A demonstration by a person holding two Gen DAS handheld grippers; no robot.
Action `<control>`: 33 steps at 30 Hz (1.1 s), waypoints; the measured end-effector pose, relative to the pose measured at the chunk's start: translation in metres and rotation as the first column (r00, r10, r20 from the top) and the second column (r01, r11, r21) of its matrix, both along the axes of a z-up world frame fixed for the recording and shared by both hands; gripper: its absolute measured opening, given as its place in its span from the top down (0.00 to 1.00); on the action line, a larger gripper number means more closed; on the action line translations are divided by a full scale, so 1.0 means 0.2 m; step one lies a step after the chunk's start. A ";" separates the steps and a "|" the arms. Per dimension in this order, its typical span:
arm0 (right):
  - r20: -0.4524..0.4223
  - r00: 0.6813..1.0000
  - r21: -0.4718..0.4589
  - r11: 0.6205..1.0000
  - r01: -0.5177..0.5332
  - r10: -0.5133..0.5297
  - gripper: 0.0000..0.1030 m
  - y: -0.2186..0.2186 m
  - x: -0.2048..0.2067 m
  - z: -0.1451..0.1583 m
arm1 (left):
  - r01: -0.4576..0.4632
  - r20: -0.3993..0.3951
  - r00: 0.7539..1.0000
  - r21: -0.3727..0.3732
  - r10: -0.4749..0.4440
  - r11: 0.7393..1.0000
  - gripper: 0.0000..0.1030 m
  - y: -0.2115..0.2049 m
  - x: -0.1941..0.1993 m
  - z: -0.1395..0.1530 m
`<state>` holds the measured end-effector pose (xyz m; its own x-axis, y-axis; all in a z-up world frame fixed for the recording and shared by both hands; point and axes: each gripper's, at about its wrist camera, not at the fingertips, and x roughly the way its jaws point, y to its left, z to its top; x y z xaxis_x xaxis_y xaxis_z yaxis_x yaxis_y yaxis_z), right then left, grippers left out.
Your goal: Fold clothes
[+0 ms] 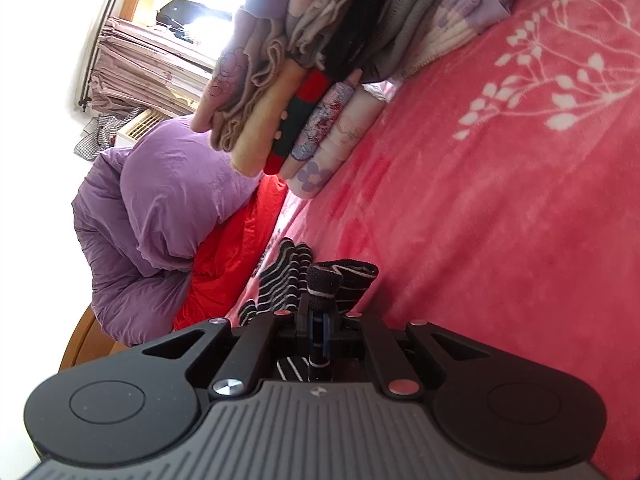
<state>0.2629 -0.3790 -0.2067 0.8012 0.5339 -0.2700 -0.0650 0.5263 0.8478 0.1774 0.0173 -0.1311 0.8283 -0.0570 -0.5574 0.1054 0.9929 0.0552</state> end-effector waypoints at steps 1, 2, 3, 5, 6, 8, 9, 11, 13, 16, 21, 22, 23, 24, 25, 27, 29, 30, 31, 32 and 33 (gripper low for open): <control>0.011 1.000 -0.012 1.000 0.001 -0.001 0.94 0.00 -0.01 0.01 | 0.051 0.000 0.999 0.018 -0.051 0.999 0.55 -0.03 -0.08 -0.01; 0.022 1.000 -0.024 1.000 0.003 -0.002 0.94 0.01 -0.01 0.03 | 0.105 -0.002 0.994 0.040 -0.105 0.994 0.55 -0.06 -0.16 -0.03; 0.028 1.000 -0.031 0.999 0.004 -0.003 0.94 0.01 -0.02 0.03 | 0.159 -0.005 0.987 0.061 -0.159 0.985 0.54 -0.09 -0.24 -0.04; 0.025 1.000 -0.036 0.999 0.014 -0.013 0.94 0.01 -0.02 0.04 | 0.250 -0.019 0.968 0.150 -0.250 0.957 0.52 -0.17 -0.34 -0.09; 0.022 1.000 -0.034 0.999 0.020 -0.019 0.94 0.02 -0.03 0.05 | 0.283 -0.023 0.959 0.185 -0.284 0.941 0.51 -0.21 -0.39 -0.12; 0.022 0.999 -0.026 0.999 0.031 -0.030 0.94 0.02 -0.04 0.06 | 0.279 -0.017 0.959 0.252 -0.284 0.927 0.49 -0.26 -0.44 -0.19; 0.026 0.999 -0.030 0.999 0.034 -0.033 0.94 0.03 -0.06 0.08 | 0.274 -0.014 0.959 0.285 -0.282 0.918 0.50 -0.28 -0.46 -0.23; 0.042 0.998 -0.065 0.997 0.039 -0.036 0.94 0.04 -0.08 0.12 | 0.284 -0.003 0.951 0.405 -0.310 0.869 0.60 -0.33 -0.48 -0.29; 0.042 0.998 -0.077 0.996 0.048 -0.045 0.94 0.05 -0.08 0.16 | 0.305 -0.010 0.942 0.447 -0.337 0.841 0.76 -0.36 -0.49 -0.34; 0.024 0.997 -0.079 0.994 0.077 -0.075 0.94 0.06 -0.06 0.19 | 0.306 0.000 0.935 0.502 -0.354 0.809 0.81 -0.38 -0.48 -0.36; -0.045 0.995 -0.148 0.986 0.077 -0.084 0.94 0.09 -0.01 0.22 | 0.314 -0.013 0.928 0.570 -0.373 0.760 0.85 -0.42 -0.48 -0.38; -0.049 0.995 -0.165 0.983 0.074 -0.083 0.94 0.11 -0.01 0.24 | 0.312 -0.009 0.928 0.568 -0.374 0.761 0.85 -0.42 -0.48 -0.38; -0.047 0.995 -0.182 0.980 0.074 -0.083 0.94 0.12 -0.01 0.27 | 0.311 -0.005 0.928 0.564 -0.373 0.765 0.85 -0.43 -0.47 -0.37; -0.044 0.995 -0.198 0.977 0.074 -0.084 0.94 0.14 -0.01 0.29 | 0.315 -0.007 0.927 0.556 -0.374 0.770 0.85 -0.42 -0.47 -0.37; -0.043 0.996 -0.215 0.974 0.073 -0.084 0.94 0.15 -0.01 0.32 | 0.319 -0.009 0.927 0.546 -0.375 0.775 0.85 -0.42 -0.47 -0.37; -0.042 0.995 -0.242 0.967 0.073 -0.086 0.94 0.18 0.01 0.37 | 0.329 -0.016 0.927 0.517 -0.375 0.790 0.94 -0.40 -0.47 -0.36; -0.041 0.995 -0.270 0.960 0.074 -0.088 0.94 0.22 0.03 0.42 | 0.338 -0.016 0.928 0.456 -0.373 0.823 0.96 -0.36 -0.45 -0.33; -0.040 0.995 -0.282 0.956 0.074 -0.089 0.94 0.23 0.04 0.45 | 0.344 -0.017 0.929 0.416 -0.371 0.842 0.97 -0.34 -0.44 -0.32; -0.039 0.995 -0.294 0.953 0.075 -0.091 0.94 0.25 0.05 0.48 | 0.347 -0.018 0.931 0.364 -0.366 0.865 0.97 -0.30 -0.43 -0.30; -0.037 0.995 -0.306 0.949 0.074 -0.089 0.94 0.27 0.07 0.51 | 0.348 -0.018 0.933 0.308 -0.360 0.886 0.97 -0.27 -0.42 -0.28; -0.036 0.996 -0.321 0.944 0.071 -0.087 0.94 0.30 0.09 0.54 | 0.347 -0.019 0.935 0.252 -0.354 0.903 0.97 -0.24 -0.41 -0.27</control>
